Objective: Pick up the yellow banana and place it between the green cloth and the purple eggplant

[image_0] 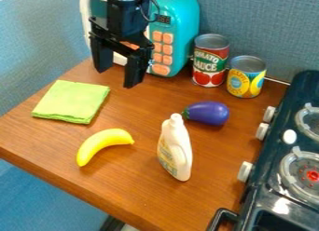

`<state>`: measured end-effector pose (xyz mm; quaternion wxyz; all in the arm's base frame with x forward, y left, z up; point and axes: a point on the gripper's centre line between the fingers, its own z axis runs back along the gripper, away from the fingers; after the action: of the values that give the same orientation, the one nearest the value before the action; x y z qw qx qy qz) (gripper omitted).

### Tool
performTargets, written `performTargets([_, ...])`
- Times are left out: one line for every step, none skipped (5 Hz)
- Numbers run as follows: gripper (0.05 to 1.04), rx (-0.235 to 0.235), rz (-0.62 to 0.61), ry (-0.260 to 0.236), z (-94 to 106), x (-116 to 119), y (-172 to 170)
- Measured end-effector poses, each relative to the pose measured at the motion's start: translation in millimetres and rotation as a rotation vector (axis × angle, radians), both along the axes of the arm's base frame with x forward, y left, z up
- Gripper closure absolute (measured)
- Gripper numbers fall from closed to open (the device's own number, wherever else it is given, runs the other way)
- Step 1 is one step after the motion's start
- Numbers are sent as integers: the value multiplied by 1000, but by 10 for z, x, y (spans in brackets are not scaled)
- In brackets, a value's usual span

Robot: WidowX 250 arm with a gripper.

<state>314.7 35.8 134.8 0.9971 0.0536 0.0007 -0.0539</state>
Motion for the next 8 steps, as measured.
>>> performTargets([83, -2, -2, 34, -98, -20, -1])
performTargets([83, 15, -56, 95, -255, -156, 36])
performTargets([83, 17, -100, 105, -380, -220, 34])
performTargets([83, 35, -135, 132, -467, -291, 55])
performTargets([83, 67, -187, 137, -606, -305, -7])
performTargets([83, 71, -223, 124, -691, -266, -15])
performTargets([83, 77, -216, 102, -767, -238, -10])
performTargets([83, 102, -199, 120, -817, -245, 36])
